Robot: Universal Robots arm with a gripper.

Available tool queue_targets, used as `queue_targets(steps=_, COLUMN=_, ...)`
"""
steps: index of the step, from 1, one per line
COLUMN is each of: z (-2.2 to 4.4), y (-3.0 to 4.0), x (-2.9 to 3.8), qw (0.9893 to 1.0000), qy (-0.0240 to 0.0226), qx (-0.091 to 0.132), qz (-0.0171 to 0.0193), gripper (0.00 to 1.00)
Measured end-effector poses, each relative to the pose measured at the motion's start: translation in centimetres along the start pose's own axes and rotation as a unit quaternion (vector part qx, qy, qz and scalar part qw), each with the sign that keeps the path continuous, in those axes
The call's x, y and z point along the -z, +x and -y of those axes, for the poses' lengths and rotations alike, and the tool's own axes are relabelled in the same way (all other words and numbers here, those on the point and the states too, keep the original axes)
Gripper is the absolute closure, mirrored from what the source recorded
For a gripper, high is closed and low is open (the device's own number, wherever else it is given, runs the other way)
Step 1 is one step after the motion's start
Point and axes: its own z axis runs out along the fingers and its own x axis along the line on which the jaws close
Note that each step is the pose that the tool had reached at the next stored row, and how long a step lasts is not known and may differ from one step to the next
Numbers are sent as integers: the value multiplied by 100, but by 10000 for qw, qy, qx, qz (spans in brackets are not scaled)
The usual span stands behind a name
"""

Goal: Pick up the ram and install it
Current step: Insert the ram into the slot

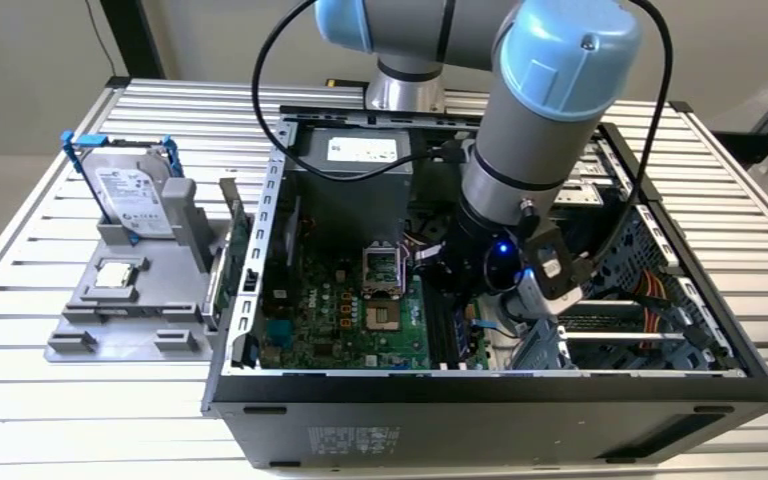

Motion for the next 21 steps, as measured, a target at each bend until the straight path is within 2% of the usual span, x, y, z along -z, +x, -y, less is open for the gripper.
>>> queue_targets(steps=6, z=1, y=0, x=-22, qw=10000, qy=0, qx=0, qz=0, gripper=100)
queue_targets(steps=21, z=-10, y=0, x=-26, qw=10000, qy=0, qx=0, qz=0, gripper=100)
